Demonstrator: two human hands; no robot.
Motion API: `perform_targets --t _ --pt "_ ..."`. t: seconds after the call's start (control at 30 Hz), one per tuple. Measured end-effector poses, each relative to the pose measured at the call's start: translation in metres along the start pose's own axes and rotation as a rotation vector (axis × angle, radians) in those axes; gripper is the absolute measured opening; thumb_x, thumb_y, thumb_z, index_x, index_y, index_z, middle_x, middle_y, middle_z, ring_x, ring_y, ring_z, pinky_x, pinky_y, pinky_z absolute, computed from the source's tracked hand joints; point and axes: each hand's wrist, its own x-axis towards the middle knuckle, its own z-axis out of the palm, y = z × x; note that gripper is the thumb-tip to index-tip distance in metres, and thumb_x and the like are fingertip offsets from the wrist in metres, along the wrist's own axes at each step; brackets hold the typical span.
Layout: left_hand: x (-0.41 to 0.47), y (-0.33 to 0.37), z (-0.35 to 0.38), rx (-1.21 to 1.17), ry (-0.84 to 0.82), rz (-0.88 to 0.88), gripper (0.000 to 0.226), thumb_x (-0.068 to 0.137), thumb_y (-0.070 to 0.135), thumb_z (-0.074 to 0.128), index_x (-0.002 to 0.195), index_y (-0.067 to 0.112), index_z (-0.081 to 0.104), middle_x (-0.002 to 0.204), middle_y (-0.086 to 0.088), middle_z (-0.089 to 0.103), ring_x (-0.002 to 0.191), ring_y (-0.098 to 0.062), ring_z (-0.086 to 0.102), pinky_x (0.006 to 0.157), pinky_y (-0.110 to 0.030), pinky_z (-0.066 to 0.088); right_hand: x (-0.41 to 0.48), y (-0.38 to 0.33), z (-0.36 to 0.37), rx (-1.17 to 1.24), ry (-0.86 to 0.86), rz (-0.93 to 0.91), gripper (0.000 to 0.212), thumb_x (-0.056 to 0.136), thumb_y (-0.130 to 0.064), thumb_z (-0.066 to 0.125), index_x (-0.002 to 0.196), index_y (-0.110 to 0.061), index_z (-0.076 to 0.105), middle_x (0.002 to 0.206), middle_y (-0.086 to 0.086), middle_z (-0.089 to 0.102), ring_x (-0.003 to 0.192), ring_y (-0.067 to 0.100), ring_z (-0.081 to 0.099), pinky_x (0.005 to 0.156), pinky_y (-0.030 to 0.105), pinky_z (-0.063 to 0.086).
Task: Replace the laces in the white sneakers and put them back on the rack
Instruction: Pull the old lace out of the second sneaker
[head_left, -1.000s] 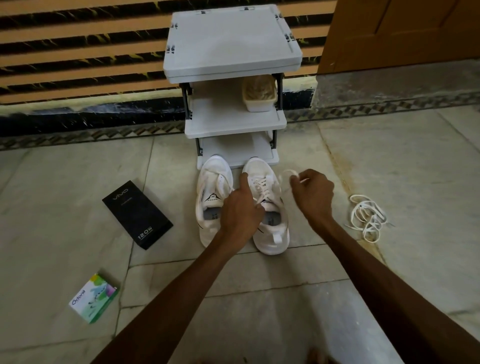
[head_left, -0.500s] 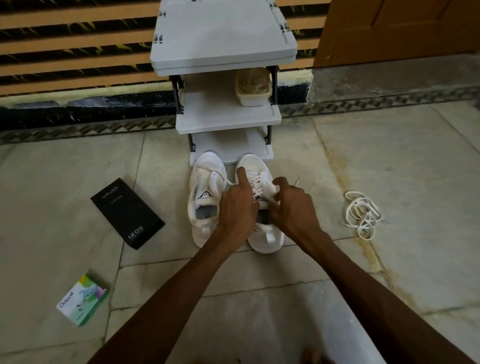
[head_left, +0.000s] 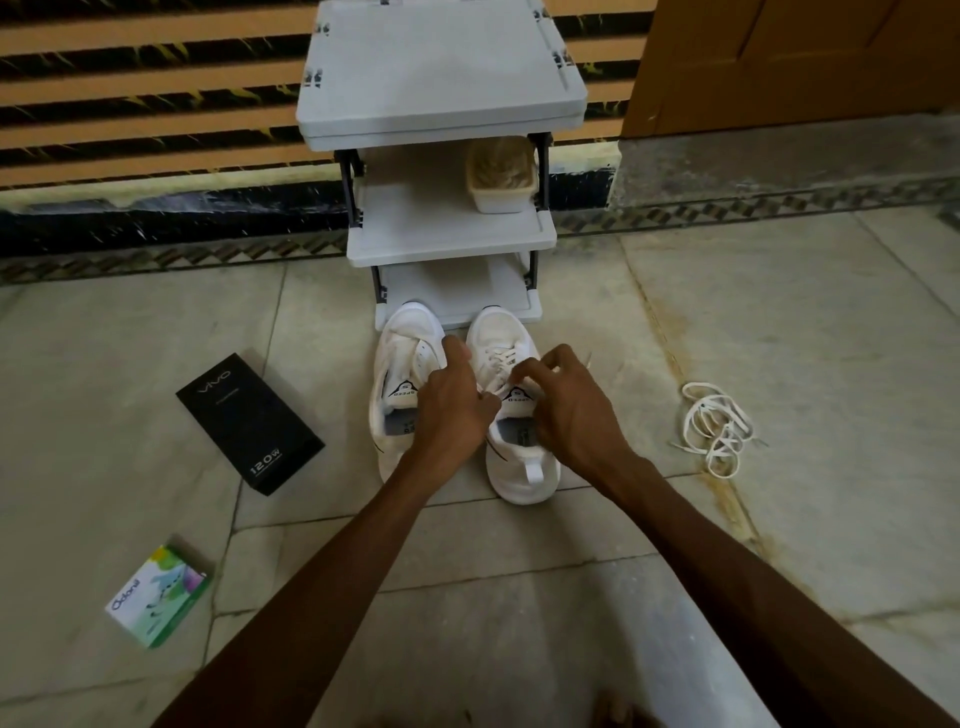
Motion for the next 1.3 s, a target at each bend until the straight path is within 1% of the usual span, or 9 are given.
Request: perform_targets --t 0.33,0.4,0.47,0.6,0.73,0.83,1.03,1.17,1.3 --pt "-0.005 0.01 -0.004 0.01 0.0 0.035 0.051 0.084 0.019 0.07 0.121 0.014 0.036 0.094 -0.007 0.054 0.085 -0.025 0.06 0.065 -0.032 0.049 0.008 -0.007 0.002 -0.101 -0.134 -0.081 0.038 0.074 -0.031 0.08 0.108 -0.019 0.067 0.116 0.006 0.05 0.102 0.024 0.052 0.076 0.026 0.044" --pt "-0.007 0.011 -0.005 0.021 0.012 0.034 0.049 0.084 0.014 0.068 0.121 0.013 0.035 0.092 -0.008 0.052 0.084 -0.026 0.061 0.059 -0.027 0.043 0.007 -0.004 0.003 0.076 -0.059 0.011 0.018 0.071 -0.017 0.079 0.083 -0.016 0.065 0.099 0.002 0.051 0.086 0.016 0.049 0.07 0.022 0.04" --pt "-0.009 0.011 -0.005 0.021 0.011 0.034 0.049 0.082 0.008 0.065 0.12 0.012 0.035 0.088 -0.01 0.055 0.08 -0.028 0.061 0.053 -0.023 0.035 0.001 0.003 0.008 0.374 0.114 0.235 0.025 0.07 0.003 0.067 0.06 -0.014 0.051 0.078 0.004 0.052 0.073 0.016 0.05 0.064 0.025 0.042" --pt "-0.01 0.012 -0.004 0.069 0.03 0.055 0.045 0.082 0.005 0.063 0.118 0.012 0.037 0.088 -0.01 0.06 0.072 -0.022 0.057 0.05 -0.02 0.032 -0.004 0.005 -0.002 0.729 0.065 0.53 0.026 0.076 0.004 0.07 0.065 -0.017 0.061 0.075 0.005 0.064 0.081 0.024 0.064 0.076 0.036 0.058" --pt "-0.011 0.009 -0.004 0.023 0.033 0.046 0.044 0.082 0.006 0.065 0.115 0.015 0.037 0.087 -0.011 0.06 0.078 -0.027 0.063 0.058 -0.028 0.042 0.006 0.004 -0.02 0.435 -0.111 0.359 0.016 0.075 -0.025 0.081 0.088 -0.019 0.073 0.092 -0.004 0.064 0.084 0.01 0.058 0.065 0.018 0.045" --pt "-0.01 0.012 -0.005 0.013 0.022 0.037 0.045 0.082 0.01 0.068 0.115 0.015 0.038 0.087 -0.009 0.059 0.079 -0.025 0.063 0.058 -0.026 0.043 0.015 -0.004 -0.016 0.038 -0.063 0.19 0.025 0.079 -0.04 0.075 0.096 -0.022 0.075 0.104 0.004 0.058 0.09 0.016 0.056 0.07 0.024 0.046" --pt "-0.01 0.009 -0.007 -0.02 -0.017 0.025 0.047 0.079 0.014 0.072 0.112 0.014 0.038 0.085 -0.008 0.061 0.078 -0.024 0.062 0.061 -0.03 0.045 0.017 -0.018 0.001 -0.175 -0.039 -0.029 0.021 0.082 -0.034 0.073 0.098 -0.021 0.076 0.1 0.005 0.064 0.095 0.023 0.059 0.072 0.029 0.048" --pt "-0.011 0.006 -0.005 -0.002 0.009 0.04 0.044 0.083 0.017 0.071 0.112 0.016 0.038 0.085 -0.005 0.058 0.076 -0.021 0.06 0.058 -0.025 0.042 0.018 -0.014 -0.006 0.057 0.091 0.083 0.01 0.078 -0.022 0.074 0.085 -0.017 0.077 0.086 -0.002 0.065 0.079 0.014 0.059 0.068 0.028 0.049" --pt "-0.011 0.003 -0.005 0.013 0.015 0.036 0.041 0.081 0.006 0.067 0.109 0.015 0.039 0.084 -0.01 0.062 0.076 -0.024 0.062 0.06 -0.031 0.046 0.025 -0.004 -0.044 0.779 0.432 0.346 0.011 0.079 -0.002 0.069 0.079 -0.011 0.075 0.082 0.0 0.071 0.076 0.013 0.067 0.069 0.026 0.054"
